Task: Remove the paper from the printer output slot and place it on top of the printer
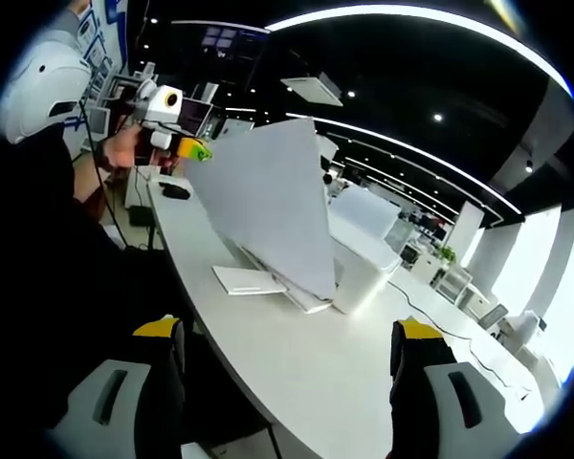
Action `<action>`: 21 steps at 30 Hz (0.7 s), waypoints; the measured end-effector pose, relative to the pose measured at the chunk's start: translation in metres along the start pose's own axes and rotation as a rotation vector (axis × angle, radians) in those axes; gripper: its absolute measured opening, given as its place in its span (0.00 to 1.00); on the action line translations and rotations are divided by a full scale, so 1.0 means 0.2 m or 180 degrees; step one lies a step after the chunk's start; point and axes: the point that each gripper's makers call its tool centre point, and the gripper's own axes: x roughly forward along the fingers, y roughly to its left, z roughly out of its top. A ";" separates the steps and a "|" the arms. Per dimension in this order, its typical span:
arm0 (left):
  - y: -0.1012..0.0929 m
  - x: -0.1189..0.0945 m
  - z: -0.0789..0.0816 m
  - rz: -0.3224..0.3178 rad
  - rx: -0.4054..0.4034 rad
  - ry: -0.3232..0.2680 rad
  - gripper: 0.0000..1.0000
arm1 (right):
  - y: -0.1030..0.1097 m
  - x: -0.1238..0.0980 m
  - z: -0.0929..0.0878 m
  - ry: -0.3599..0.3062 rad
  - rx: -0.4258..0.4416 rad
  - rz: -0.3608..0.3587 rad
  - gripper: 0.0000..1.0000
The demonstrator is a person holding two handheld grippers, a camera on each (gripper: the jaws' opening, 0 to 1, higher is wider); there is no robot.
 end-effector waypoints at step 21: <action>-0.01 0.00 0.03 -0.0010 0.0034 -0.0017 0.06 | 0.00 0.01 -0.01 -0.0005 0.0063 -0.0004 0.86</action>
